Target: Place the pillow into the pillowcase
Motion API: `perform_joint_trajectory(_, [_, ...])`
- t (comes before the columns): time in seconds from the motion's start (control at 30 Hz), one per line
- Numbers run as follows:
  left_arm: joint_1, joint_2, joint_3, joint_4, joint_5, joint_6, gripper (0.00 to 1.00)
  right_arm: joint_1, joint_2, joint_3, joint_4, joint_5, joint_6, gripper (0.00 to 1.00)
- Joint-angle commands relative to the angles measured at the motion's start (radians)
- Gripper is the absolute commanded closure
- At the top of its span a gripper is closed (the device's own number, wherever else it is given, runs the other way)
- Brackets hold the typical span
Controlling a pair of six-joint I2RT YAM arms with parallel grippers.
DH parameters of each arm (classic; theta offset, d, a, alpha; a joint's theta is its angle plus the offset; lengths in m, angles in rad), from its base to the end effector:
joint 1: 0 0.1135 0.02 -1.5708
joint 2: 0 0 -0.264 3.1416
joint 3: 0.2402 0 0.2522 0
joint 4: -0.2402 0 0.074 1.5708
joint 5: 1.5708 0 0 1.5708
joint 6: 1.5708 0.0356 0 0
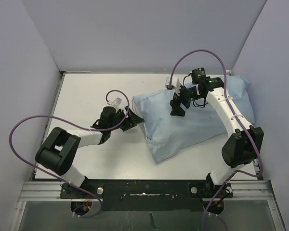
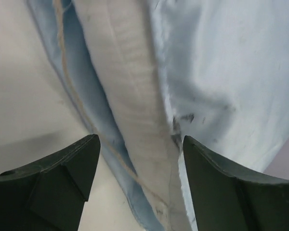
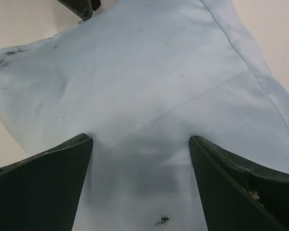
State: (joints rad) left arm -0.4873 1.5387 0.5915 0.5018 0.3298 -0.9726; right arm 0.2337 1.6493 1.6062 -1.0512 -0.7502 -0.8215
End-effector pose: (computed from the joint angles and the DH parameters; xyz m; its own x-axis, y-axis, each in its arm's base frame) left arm 0.2601 -0.1509 0.1672 -0.7939 -0.4641 -0.3929 0.0804 0.5604 -0.8243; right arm 0.3192 0.1009 0.3372 -0.2420 -0.6082 -0.7560 -0.9555 0.2848 0.0768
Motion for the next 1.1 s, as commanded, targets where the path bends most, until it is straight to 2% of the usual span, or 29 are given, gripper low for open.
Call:
perform_joint_trajectory(0.0, [0.027, 0.127, 0.159, 0.177, 0.071, -0.033, 0.34, 0.095, 0.031, -0.017, 0.165, 0.26, 0.025, 0.17])
perform_joint_trajectory(0.07, [0.026, 0.168, 0.188, 0.227, 0.09, -0.039, 0.34, 0.125, 0.064, -0.005, 0.15, 0.258, 0.025, 0.31])
perform_joint_trajectory(0.13, [0.026, 0.214, 0.218, 0.289, 0.12, -0.06, 0.35, 0.164, 0.086, 0.021, 0.128, 0.225, 0.024, 0.52])
perform_joint_trajectory(0.23, [0.02, 0.296, 0.258, 0.375, 0.176, -0.131, 0.43, 0.23, 0.104, 0.086, 0.094, 0.144, 0.018, 0.99])
perform_joint_trajectory(0.4, [-0.005, 0.348, 0.255, 0.498, 0.183, -0.193, 0.52, 0.299, 0.114, 0.212, 0.071, -0.17, 0.078, 1.0])
perform_joint_trajectory(0.43, [-0.004, 0.34, 0.249, 0.504, 0.182, -0.192, 0.55, 0.304, 0.122, 0.219, 0.093, -0.192, 0.121, 1.0])
perform_joint_trajectory(0.53, [0.015, 0.303, 0.215, 0.481, 0.179, -0.177, 0.77, 0.297, 0.145, 0.164, 0.16, -0.114, 0.206, 1.0])
perform_joint_trajectory(0.57, [0.026, 0.291, 0.2, 0.476, 0.177, -0.174, 0.85, 0.287, 0.153, 0.137, 0.165, -0.07, 0.21, 0.98])
perform_joint_trajectory(0.63, [0.047, 0.266, 0.152, 0.464, 0.169, -0.172, 1.0, 0.257, 0.164, 0.098, 0.135, -0.022, 0.19, 0.82])
perform_joint_trajectory(0.73, [0.084, 0.221, 0.098, 0.395, 0.163, -0.142, 1.0, 0.19, 0.159, 0.097, 0.026, -0.052, 0.133, 0.6])
perform_joint_trajectory(0.87, [0.118, 0.153, 0.104, 0.173, 0.145, -0.038, 1.0, 0.096, 0.076, 0.087, -0.013, -0.103, 0.089, 0.39])
perform_joint_trajectory(0.97, [0.148, 0.088, 0.156, -0.038, 0.115, 0.058, 0.64, 0.083, 0.0, 0.091, -0.018, -0.027, 0.015, 0.18])
perform_joint_trajectory(1.03, [0.169, 0.024, 0.187, -0.162, 0.078, 0.13, 0.49, 0.081, -0.035, 0.122, -0.022, 0.054, -0.022, 0.04])
perform_joint_trajectory(1.07, [0.18, -0.016, 0.189, -0.211, 0.058, 0.17, 0.42, 0.075, -0.035, 0.151, -0.028, 0.103, -0.022, 0.01])
